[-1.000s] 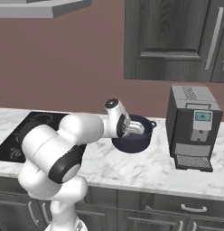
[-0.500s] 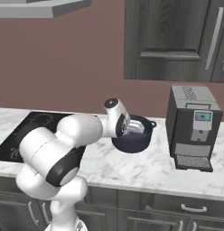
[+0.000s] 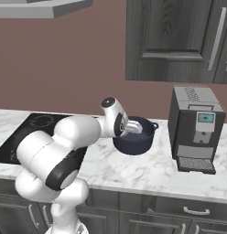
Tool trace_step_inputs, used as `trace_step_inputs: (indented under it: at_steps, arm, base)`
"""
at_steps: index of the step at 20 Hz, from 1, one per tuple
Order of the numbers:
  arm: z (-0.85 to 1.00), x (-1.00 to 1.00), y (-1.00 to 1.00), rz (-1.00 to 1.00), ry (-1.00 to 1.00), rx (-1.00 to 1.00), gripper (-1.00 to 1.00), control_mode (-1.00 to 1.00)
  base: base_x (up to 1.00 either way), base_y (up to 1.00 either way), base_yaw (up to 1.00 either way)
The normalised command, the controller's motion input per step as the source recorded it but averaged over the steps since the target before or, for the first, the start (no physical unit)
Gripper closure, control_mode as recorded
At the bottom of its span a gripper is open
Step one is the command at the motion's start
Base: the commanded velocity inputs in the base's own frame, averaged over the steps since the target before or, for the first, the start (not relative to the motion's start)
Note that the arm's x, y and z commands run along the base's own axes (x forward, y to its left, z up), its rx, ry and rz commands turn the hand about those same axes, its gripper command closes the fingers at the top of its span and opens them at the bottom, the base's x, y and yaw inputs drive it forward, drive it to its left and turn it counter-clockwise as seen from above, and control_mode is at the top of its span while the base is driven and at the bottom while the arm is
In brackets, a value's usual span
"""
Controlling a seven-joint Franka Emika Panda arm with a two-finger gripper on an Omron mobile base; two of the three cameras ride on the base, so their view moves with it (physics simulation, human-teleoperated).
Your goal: Turn on the sink faucet. Then move the garlic from the counter to the sink. Turn off the sink. Move the vegetable from the sink to the pot next to the stove. Finally move the pot to the rear left burner.
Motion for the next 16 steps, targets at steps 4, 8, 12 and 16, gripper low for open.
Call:
trace_step_inputs:
  at_steps: [4, 8, 12, 16]
  arm:
    - [-0.01, 0.10, 0.00, 0.00, 0.12, 0.00, -1.00, -1.00]
    - [0.10, 0.05, 0.00, -0.01, 0.02, 0.00, -1.00, -1.00]
    - [0.01, 0.02, 0.00, 0.00, 0.01, 0.00, -1.00, -1.00]
    - [-0.07, 0.06, -0.09, 0.00, 0.01, 0.00, -1.00, -1.00]
  base:
    - [0.00, 0.00, 0.00]
    - [0.00, 0.00, 0.00]
    - [0.00, 0.00, 0.00]
    - [0.00, 0.00, 0.00]
